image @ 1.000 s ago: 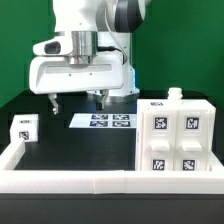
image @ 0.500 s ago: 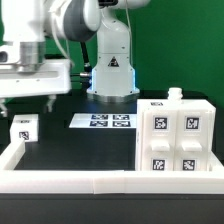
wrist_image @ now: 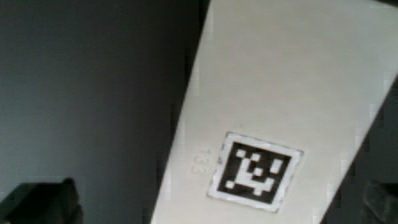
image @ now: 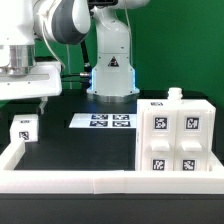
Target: Assemble cabinet
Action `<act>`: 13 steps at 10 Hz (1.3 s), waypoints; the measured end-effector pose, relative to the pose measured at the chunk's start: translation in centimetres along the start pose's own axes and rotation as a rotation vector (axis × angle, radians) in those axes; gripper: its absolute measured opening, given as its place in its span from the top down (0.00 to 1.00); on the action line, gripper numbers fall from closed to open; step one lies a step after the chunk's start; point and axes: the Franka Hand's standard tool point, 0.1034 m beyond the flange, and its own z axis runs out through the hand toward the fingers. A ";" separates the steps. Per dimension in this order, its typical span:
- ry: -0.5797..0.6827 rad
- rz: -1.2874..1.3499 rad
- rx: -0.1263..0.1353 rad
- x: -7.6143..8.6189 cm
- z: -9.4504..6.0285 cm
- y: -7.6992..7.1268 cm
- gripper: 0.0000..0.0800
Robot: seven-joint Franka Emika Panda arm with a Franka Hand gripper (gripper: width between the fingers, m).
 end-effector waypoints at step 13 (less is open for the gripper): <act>-0.012 -0.011 0.004 -1.1 3.2 -2.3 0.00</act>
Offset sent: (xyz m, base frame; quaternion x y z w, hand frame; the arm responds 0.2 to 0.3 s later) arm -0.0015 0.0121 -0.0094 0.0068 0.0038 0.0228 0.9997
